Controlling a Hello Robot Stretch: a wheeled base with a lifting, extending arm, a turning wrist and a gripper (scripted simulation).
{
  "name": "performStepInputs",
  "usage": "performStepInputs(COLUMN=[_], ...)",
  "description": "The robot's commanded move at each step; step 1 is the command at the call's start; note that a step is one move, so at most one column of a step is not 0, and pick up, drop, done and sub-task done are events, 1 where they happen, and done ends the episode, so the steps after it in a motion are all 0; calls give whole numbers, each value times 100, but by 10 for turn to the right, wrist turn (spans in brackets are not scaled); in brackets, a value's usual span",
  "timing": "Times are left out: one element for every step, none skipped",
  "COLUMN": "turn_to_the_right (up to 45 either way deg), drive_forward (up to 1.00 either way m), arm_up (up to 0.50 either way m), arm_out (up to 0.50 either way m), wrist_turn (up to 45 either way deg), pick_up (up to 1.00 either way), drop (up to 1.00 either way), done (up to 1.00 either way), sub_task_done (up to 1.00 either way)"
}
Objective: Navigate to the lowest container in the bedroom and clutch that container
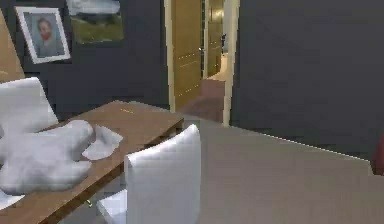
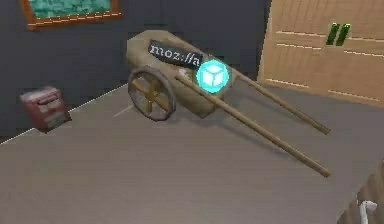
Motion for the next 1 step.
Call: performStepInputs(turn_to_the_right=[450], drive_forward=[0], arm_up=[0], arm_out=[0], wrist_turn=[0], pick_up=[0], drop=[0], done=[0], sub_task_done=[0])
